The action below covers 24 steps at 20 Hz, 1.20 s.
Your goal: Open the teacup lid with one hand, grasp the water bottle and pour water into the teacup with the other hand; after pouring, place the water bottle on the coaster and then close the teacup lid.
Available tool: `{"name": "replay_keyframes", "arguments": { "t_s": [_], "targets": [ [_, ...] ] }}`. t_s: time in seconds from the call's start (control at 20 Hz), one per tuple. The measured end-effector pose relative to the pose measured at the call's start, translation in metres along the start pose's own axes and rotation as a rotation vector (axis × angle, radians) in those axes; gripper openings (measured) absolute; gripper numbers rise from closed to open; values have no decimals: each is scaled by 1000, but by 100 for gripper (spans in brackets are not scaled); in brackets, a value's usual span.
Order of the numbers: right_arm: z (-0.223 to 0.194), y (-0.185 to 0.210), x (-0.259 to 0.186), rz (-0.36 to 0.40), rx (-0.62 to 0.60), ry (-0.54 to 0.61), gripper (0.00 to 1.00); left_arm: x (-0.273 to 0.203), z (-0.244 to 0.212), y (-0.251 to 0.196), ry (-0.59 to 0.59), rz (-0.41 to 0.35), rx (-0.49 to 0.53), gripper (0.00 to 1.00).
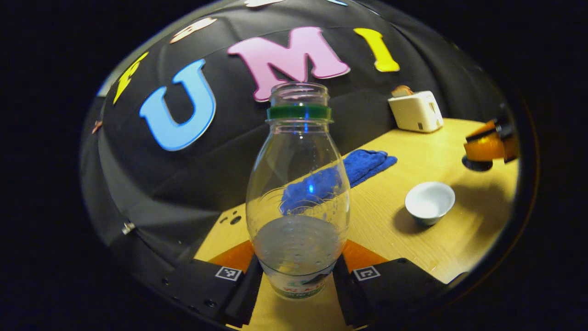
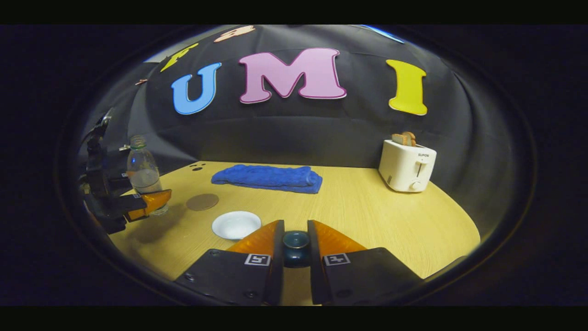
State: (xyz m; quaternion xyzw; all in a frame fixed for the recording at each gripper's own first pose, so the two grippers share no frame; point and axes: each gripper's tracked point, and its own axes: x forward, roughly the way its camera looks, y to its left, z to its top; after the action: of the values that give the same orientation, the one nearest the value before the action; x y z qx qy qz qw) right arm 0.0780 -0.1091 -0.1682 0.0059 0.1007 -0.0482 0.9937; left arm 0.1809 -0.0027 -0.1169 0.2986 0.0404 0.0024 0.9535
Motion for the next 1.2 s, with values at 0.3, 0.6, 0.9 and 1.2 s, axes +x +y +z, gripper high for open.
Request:
{"name": "replay_keyframes", "arguments": {
  "t_s": [0.3, 0.6, 0.9, 1.2],
  "targets": [
    [-12, -23, -9, -50, 10, 26, 22, 10, 6, -17, -15, -24, 285, 73],
    [-16, -36, -17, -78, -14, 31, 27, 26, 3, -32, 4, -66, 465, 73],
    [-26, -35, -24, -70, -31, 31, 28, 40, -3, -43, 51, -120, 648, 73],
    [-32, -37, -34, -69, -22, 45, 27, 50, -6, -55, 76, -161, 815, 74]
  ]
}}
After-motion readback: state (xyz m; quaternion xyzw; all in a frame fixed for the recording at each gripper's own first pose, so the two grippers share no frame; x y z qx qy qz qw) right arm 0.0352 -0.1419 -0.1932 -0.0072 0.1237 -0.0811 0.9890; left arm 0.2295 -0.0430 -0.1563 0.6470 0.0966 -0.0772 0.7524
